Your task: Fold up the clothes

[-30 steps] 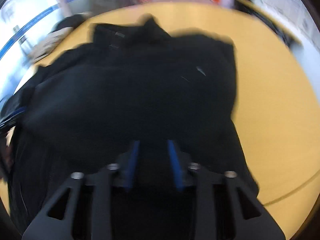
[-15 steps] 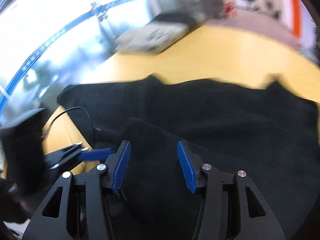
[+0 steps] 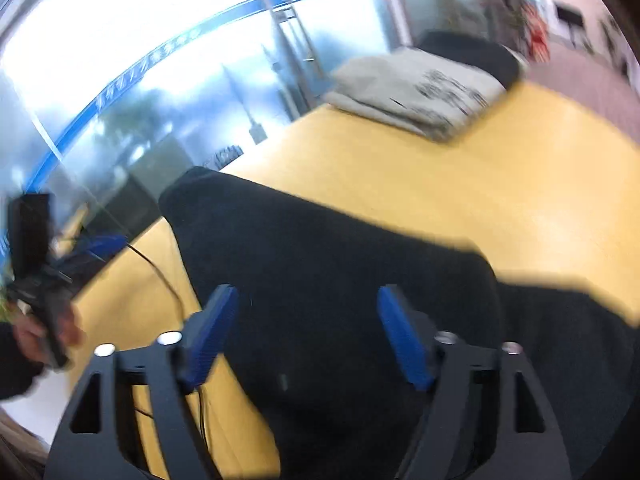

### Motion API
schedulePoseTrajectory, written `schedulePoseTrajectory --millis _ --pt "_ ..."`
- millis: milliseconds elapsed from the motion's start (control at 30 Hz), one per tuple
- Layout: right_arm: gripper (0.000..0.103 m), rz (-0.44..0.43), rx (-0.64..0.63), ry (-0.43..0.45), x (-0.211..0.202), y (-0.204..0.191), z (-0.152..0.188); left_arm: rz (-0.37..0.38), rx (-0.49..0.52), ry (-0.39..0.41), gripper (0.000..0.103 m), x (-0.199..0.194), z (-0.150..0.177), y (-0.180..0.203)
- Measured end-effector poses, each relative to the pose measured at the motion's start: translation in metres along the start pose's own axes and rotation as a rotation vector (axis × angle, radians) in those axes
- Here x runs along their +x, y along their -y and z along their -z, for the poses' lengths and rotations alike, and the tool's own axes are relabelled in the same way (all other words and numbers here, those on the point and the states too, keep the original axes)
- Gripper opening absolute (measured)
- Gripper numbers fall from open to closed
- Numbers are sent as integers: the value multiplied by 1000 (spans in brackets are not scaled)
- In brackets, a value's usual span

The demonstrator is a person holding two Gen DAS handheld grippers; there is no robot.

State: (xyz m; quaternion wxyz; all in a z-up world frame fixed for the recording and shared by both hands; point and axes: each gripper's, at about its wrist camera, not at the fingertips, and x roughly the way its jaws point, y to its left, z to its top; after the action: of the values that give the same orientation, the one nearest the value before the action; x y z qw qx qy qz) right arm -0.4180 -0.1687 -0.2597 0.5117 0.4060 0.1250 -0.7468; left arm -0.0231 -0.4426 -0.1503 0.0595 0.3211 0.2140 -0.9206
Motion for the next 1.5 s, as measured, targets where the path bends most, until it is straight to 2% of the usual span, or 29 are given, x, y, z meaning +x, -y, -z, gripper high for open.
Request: schedulePoseTrajectory --millis 67,133,167,200,300,367,400,567,633,700,733,767,833,867,933,967,1000,1033,1100,1233,1267,1367,1500 --pt "84 7 -134 -56 35 -43 -3 -29 -20 29 103 -24 -3 -16" --pt "74 12 -209 -124 59 -80 3 -63 -27 41 103 -43 -5 -28" --pt "46 32 -221 -138 72 -87 3 -84 -30 46 103 -53 -6 -35" --pt "39 58 -226 -145 86 -90 3 -99 -38 52 103 -62 -6 -42" --pt "9 65 -216 -141 100 -103 4 -131 -63 61 103 -82 -5 -60" --pt "7 71 -259 -130 102 -120 13 -147 -71 73 103 -93 -3 -71" --pt "7 71 -289 -121 102 -128 17 -154 -75 80 103 -98 -2 -75" --pt "6 -33 -351 -132 97 -144 32 -145 -100 91 103 -101 1 -79" --pt "6 -31 -365 -144 104 -143 31 -148 -86 87 103 -101 2 -76" --pt "6 -32 -337 -114 102 -147 25 -152 -69 80 103 -98 5 -72" --pt "9 -34 -321 -96 100 -150 21 -148 -67 75 103 -98 6 -70" --pt "20 -33 -311 -102 106 -152 20 -144 -65 70 103 -98 8 -69" --pt "22 -27 -328 -137 124 -165 19 -140 -72 50 103 -95 9 -69" --pt "22 -25 -325 -117 121 -171 18 -140 -79 39 103 -92 8 -70" --pt "35 -21 -307 -49 106 -185 15 -135 -102 2 103 -79 7 -77" --pt "54 -17 -269 3 92 -186 15 -131 -122 -23 103 -69 6 -82" --pt "65 -11 -219 62 77 -185 15 -126 -160 -53 103 -55 4 -89" --pt "68 -8 -160 121 58 -183 17 -107 -205 -73 103 -42 3 -97" --pt "70 2 -101 171 25 -184 30 -53 -289 -103 103 -16 6 -111" --pt "70 77 -57 166 -17 -184 56 -87 -462 -203 103 34 15 -141" --pt "70 88 -44 159 -25 -182 63 -88 -486 -183 103 39 15 -146" --pt "70 124 -6 139 -49 -175 83 -144 -492 -173 103 53 11 -152" --pt "70 145 64 142 -104 -170 96 -182 -483 -165 103 69 9 -152"
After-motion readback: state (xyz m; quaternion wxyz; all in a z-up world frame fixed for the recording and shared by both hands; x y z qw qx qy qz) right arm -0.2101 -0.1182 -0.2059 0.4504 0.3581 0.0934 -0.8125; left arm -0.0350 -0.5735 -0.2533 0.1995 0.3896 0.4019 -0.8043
